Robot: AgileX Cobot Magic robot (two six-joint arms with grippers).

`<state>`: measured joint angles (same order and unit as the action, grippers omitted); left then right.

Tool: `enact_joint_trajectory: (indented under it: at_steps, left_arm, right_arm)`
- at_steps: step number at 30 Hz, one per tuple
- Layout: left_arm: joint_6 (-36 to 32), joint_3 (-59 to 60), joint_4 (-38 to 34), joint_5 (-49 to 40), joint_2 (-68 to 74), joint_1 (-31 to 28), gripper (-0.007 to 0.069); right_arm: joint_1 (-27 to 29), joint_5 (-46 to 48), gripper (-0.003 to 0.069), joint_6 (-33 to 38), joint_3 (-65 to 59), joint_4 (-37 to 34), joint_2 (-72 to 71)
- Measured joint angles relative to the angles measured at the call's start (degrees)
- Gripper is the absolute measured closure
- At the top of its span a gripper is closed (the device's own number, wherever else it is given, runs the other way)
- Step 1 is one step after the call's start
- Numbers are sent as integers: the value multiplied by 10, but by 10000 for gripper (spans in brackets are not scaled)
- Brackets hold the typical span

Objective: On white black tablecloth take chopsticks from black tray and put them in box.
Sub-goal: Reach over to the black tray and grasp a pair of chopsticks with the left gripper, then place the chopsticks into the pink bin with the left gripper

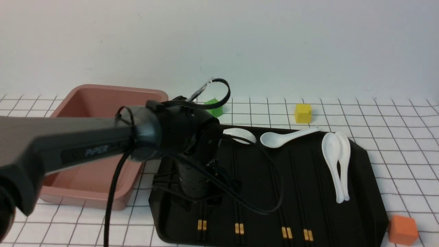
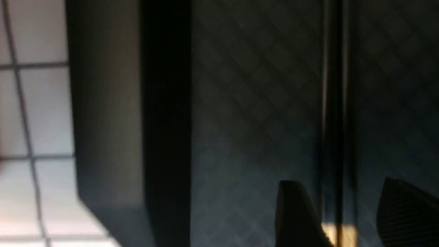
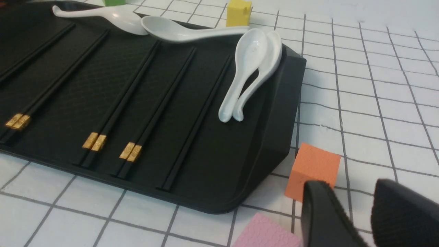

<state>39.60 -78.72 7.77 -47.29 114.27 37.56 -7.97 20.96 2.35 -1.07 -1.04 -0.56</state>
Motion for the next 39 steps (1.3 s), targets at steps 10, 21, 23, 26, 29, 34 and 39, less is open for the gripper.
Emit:
enact_joint_trajectory:
  at_steps: [10,21,23,26,29,34,39]
  left_arm:
    - [2,-7,-1,29,31,0,398]
    - [4,-2,-23,-9,-16,0,511]
    - [4,-1,-26,-19,-60,0,511]
    - [4,-1,-21,-26,-130,-7,511]
    - [3,-1,-6,-47,-217,-54,511]
    - [-20,-1,4,-98,-253,-195,511]
    - [-61,-1,5,-87,-205,-287,511]
  right_arm:
    - [0,0,419,0,0,0,0]
    - [0,0,419,0,0,0,0]
    - [0,0,419,0,0,0,0]
    - [0,0,419,0,0,0,0]
    - [0,0,419,0,0,0,0]
    - [0,0,419,0,0,0,0]
    - [0,0,419,0,0,0,0]
